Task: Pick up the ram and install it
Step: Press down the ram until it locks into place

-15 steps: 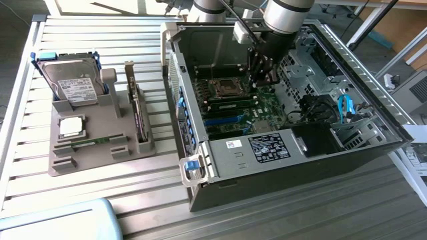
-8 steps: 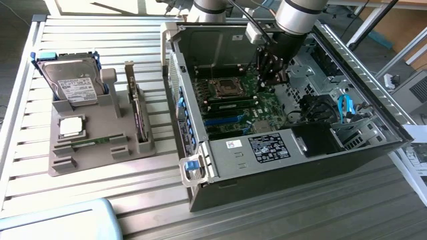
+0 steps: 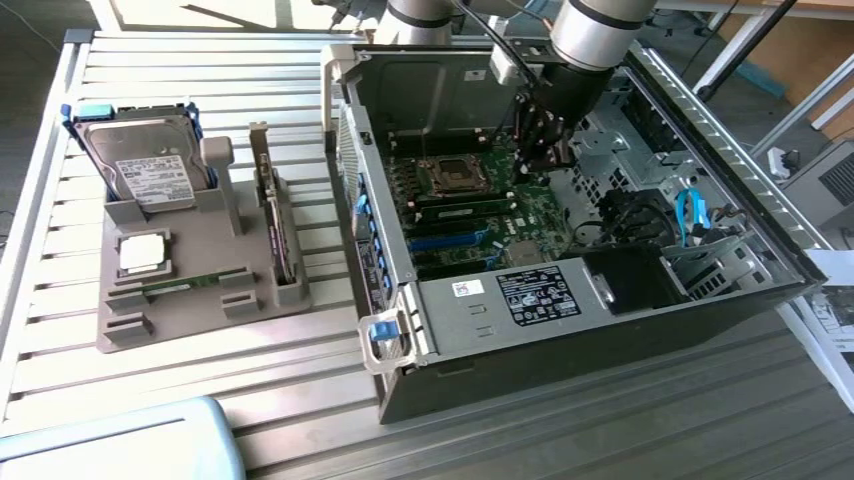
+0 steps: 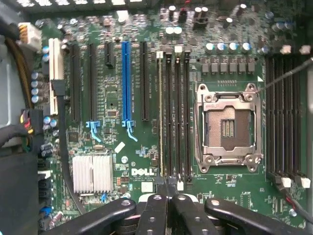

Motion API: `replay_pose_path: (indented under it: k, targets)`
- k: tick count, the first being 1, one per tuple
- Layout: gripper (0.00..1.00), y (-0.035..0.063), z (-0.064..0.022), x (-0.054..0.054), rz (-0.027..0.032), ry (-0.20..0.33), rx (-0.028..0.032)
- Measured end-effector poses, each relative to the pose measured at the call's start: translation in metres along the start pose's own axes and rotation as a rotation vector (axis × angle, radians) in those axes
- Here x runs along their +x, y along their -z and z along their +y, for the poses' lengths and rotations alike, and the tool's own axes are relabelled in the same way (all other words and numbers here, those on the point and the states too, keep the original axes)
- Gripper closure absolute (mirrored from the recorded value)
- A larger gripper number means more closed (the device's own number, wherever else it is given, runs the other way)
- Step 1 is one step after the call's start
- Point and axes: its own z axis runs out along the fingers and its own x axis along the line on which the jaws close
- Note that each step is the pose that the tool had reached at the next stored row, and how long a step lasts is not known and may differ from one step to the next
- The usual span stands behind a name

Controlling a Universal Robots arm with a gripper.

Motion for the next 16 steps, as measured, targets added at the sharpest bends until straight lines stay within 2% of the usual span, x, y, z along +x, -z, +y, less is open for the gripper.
replay_pose_path:
  k: [7,9,16]
  targets:
    - [0.89,-0.0052,-0.0002,0.000,-0.0105,-0.255,-0.0099]
    - [0.89,-0.0062,-0.0003,0.000,-0.0119,-0.291,-0.0114]
    - [0.89,-0.0114,-0.0005,0.000,-0.0201,-0.491,-0.0192]
